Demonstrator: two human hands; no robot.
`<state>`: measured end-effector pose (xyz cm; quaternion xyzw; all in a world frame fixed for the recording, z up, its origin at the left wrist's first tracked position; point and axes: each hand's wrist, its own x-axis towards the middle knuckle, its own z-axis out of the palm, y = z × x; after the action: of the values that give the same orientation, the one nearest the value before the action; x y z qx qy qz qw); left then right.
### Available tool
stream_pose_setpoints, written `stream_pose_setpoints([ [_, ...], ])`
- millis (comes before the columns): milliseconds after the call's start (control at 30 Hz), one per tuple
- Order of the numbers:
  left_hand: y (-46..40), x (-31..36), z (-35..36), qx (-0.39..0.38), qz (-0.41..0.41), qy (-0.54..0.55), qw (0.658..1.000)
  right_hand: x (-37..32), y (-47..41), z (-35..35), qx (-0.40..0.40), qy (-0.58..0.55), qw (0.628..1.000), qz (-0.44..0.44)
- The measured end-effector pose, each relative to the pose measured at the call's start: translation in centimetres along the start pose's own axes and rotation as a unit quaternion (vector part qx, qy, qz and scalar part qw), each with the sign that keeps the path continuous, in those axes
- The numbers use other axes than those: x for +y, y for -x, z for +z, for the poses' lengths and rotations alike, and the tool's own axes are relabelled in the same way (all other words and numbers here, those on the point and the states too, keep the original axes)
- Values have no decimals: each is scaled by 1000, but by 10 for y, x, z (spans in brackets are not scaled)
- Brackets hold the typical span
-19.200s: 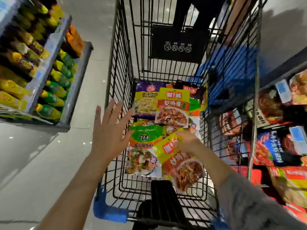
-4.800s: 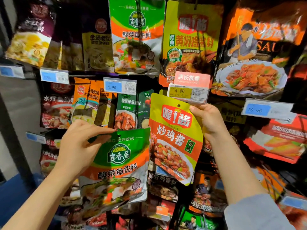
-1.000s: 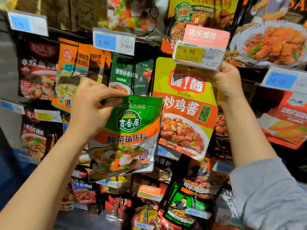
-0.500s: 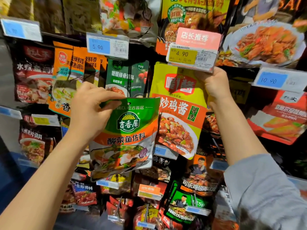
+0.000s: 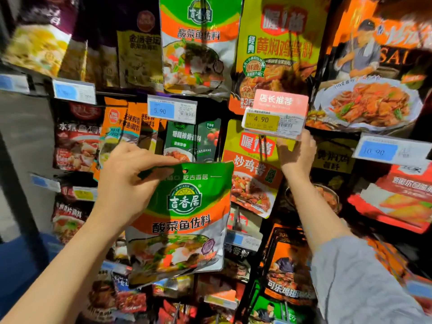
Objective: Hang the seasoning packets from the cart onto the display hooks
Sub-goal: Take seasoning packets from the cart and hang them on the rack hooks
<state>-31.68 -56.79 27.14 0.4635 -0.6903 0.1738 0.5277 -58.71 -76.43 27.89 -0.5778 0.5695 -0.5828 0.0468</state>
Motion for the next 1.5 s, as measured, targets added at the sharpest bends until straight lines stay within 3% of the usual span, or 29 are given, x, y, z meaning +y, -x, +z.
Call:
stream_pose_setpoints([
  [100, 0, 4, -5, -17, 15, 17, 1000, 1, 43, -14, 26, -48, 998, -27],
  [167, 1, 9, -7, -29, 22, 33, 999, -11, 78, -25, -81, -103, 991, -24],
  [267, 1, 16, -6, -40, 15, 62, 997, -37, 124, -41, -272, -280, 919, 49],
  [333, 1, 22, -5, -32, 1, 95, 995, -48, 141, -52, -291, -381, 872, 103],
  [400, 2, 28, -4, -24, -11, 130, 991, -61, 151, -67, -256, -431, 856, 123],
  [667, 16, 43, 4, -78, -94, 232, 965, -89, 178, -118, -130, -351, 924, 80],
  [1000, 82, 30, 16, -178, -286, 438, 833, -85, 206, -143, -106, -253, 959, 79],
  [1133, 78, 26, 17, -132, -342, 472, 801, -98, 194, -138, -109, -257, 958, 69],
  [1300, 36, 19, -5, -3, -311, 448, 838, -128, 160, -122, -127, -310, 941, 50],
  [1500, -56, 6, -48, 123, -163, 333, 921, -179, 89, -104, -185, -357, 914, -57],
])
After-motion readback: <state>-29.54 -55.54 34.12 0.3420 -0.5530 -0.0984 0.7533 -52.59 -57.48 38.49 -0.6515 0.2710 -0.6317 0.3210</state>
